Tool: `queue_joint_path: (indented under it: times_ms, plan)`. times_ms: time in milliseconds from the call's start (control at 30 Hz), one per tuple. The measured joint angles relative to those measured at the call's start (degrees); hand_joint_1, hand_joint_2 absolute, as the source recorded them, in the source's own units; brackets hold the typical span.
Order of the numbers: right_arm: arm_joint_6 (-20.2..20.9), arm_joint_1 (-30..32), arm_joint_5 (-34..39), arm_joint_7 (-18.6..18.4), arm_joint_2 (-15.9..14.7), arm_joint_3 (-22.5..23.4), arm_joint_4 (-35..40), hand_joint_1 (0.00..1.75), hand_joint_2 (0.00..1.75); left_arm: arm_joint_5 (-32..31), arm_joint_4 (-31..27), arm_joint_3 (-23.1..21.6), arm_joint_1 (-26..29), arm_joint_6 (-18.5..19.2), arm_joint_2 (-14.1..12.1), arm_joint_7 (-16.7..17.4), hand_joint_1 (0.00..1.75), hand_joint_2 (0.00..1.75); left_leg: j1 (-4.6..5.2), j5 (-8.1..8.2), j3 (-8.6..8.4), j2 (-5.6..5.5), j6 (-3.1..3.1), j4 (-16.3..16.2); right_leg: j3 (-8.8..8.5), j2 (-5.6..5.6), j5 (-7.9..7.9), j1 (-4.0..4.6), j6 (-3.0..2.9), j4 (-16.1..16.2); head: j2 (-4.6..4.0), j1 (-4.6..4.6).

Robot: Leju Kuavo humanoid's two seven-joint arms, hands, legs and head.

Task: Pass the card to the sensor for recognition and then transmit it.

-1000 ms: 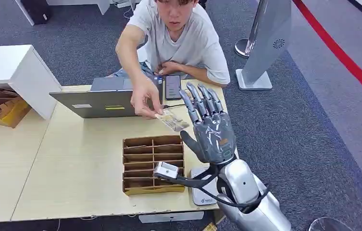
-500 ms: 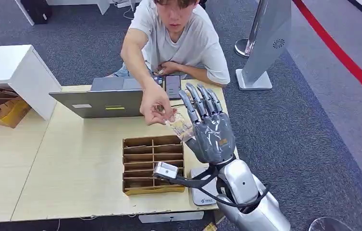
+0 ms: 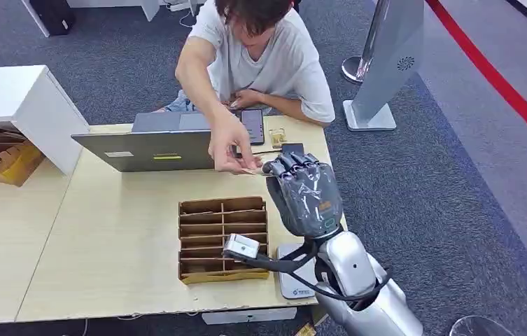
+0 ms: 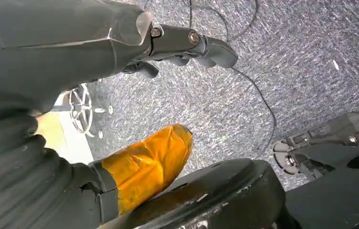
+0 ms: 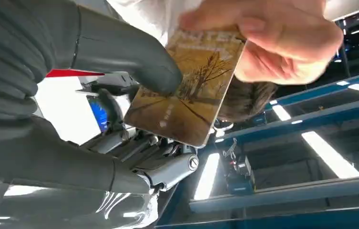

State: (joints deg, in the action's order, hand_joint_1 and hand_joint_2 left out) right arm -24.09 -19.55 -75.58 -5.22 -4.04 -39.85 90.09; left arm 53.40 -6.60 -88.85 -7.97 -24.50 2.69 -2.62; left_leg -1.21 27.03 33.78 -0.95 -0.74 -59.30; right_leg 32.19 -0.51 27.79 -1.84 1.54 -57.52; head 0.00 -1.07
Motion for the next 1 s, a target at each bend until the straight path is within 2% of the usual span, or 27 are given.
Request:
queue_joint_path:
  times_ms: [433, 533, 767, 1000]
  plan:
    - [-0.70, 1.89, 3.04, 0.65, -0.02, 0.55, 2.38, 1.75, 1.75, 0.57, 0.00, 0.00, 0.03, -0.15, 0.00, -0.04, 0.00, 1.75, 0.00, 0.00, 0.00, 0.00, 0.00, 0.00, 0.01, 0.00, 0.00, 0.00, 0.00, 0.00, 0.00, 0.00]
    - [0.83, 3.41, 9.04, 2.49, -0.02, 1.33, 4.24, 1.75, 1.75, 1.23, 0.00, 0.00, 0.19, -0.15, 0.00, -0.22, 0.00, 1.75, 0.00, 0.00, 0.00, 0.00, 0.00, 0.00, 0.02, 0.00, 0.00, 0.00, 0.00, 0.00, 0.00, 0.00]
    - [9.97, 9.18, 30.52, 6.58, -0.50, 4.59, 9.18, 1.75, 1.75, 3.24, 0.00, 0.00, 1.07, -0.26, 0.00, -1.20, 0.00, 1.75, 0.00, 0.01, 0.01, -0.01, 0.00, 0.00, 0.03, 0.01, 0.00, 0.00, 0.00, 0.01, 0.00, 0.02]
    - [14.63, 14.66, 41.16, 7.83, -0.90, 7.89, 11.89, 1.75, 1.75, 4.42, 0.00, 0.02, 1.50, -0.28, -0.02, -1.90, 0.00, 1.75, 0.00, 0.01, 0.01, 0.00, 0.01, 0.00, 0.03, 0.01, 0.00, 0.00, 0.01, 0.01, 0.00, 0.00]
